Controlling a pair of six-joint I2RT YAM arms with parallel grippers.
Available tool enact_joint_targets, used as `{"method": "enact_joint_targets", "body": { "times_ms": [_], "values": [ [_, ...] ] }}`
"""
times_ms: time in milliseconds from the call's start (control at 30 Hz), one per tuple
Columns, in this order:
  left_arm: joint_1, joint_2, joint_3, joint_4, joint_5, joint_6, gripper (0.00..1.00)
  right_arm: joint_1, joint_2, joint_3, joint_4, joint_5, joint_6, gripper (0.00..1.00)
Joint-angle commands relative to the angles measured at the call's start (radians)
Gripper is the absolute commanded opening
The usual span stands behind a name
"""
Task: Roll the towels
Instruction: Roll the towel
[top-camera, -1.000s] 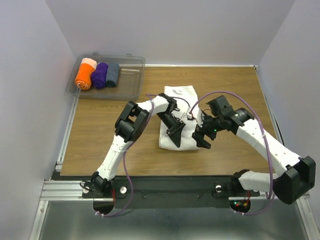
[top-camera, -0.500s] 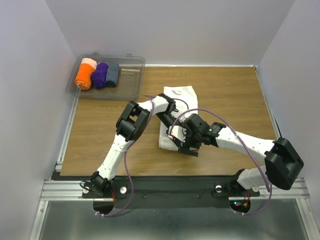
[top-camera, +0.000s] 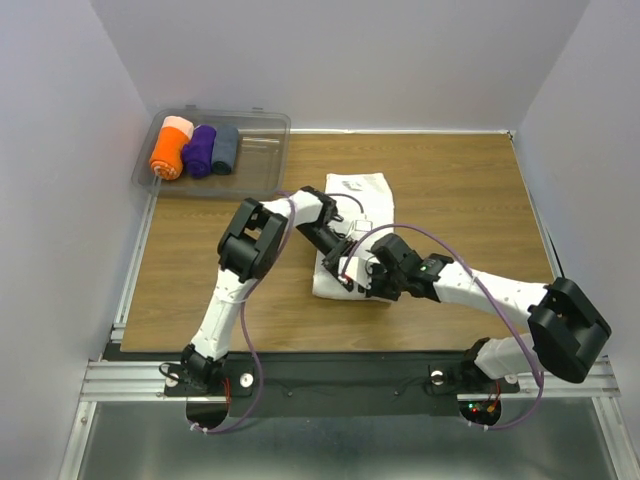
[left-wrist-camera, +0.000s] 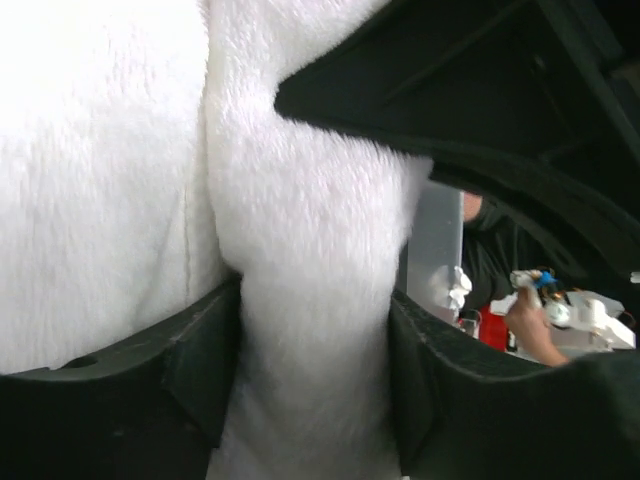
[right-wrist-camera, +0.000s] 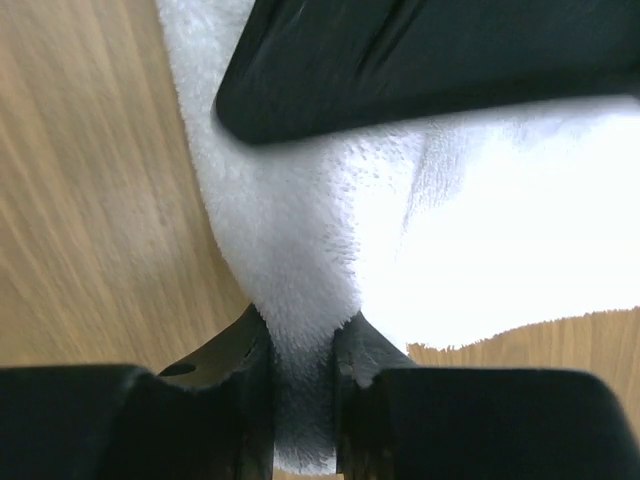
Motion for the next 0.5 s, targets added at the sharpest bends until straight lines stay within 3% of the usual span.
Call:
{"method": "enact_joint_targets", "body": {
  "times_ms": [0,233,267,333,467],
  "values": [
    [0.108,-0.175,-0.104,0.076,-0.086,0.074,0.70,-0.002,-0.009,-0.020,-0.043,-0.141,0.012,0.00],
    [0.269,-0.392,-0.127,0.071,-0.101,0.082,0.91,-0.019,0.036,0.025,-0.100,-0.229,0.017,0.00],
    [0.309,-0.444,-0.148,0.091,-0.116,0.054,0.99,-0.024,0.054,0.047,-0.121,-0.256,0.023,0.01],
    [0.348,-0.510,-0.187,0.199,-0.144,0.011,0.99,-0.039,0.082,0.078,-0.144,-0.293,0.034,0.00],
    [0.428,-0.787,-0.337,0.460,-0.268,-0.131,0.99,-0.097,0.141,0.136,-0.210,-0.392,0.045,0.01]
  ]
}}
